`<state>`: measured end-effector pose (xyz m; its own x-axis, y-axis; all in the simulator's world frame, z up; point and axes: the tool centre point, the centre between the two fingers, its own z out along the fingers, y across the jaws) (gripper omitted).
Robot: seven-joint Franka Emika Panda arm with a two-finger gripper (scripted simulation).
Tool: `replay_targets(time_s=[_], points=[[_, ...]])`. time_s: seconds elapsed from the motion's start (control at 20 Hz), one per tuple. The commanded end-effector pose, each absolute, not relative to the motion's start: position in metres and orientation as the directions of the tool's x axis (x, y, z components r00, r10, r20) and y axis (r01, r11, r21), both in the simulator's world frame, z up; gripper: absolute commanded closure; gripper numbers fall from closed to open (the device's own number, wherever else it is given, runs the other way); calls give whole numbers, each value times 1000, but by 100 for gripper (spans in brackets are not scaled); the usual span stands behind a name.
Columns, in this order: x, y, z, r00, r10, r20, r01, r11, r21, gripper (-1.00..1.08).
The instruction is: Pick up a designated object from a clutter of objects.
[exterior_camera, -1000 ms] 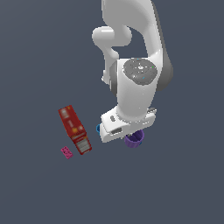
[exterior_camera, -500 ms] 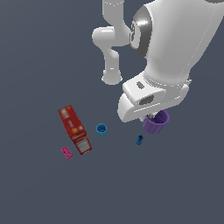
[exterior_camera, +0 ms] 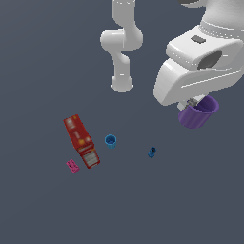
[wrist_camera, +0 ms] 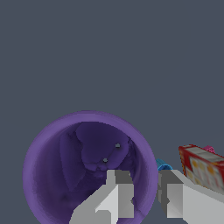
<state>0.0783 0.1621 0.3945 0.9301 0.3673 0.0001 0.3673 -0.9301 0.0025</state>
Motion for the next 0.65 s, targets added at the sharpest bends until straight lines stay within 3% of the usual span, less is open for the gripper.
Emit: replay_targets(time_s=[0.0, 0.6], points=[[78, 169, 410, 931, 366, 0, 366, -931, 2, 108], [79, 183, 434, 931, 366, 0, 366, -931, 2, 108]])
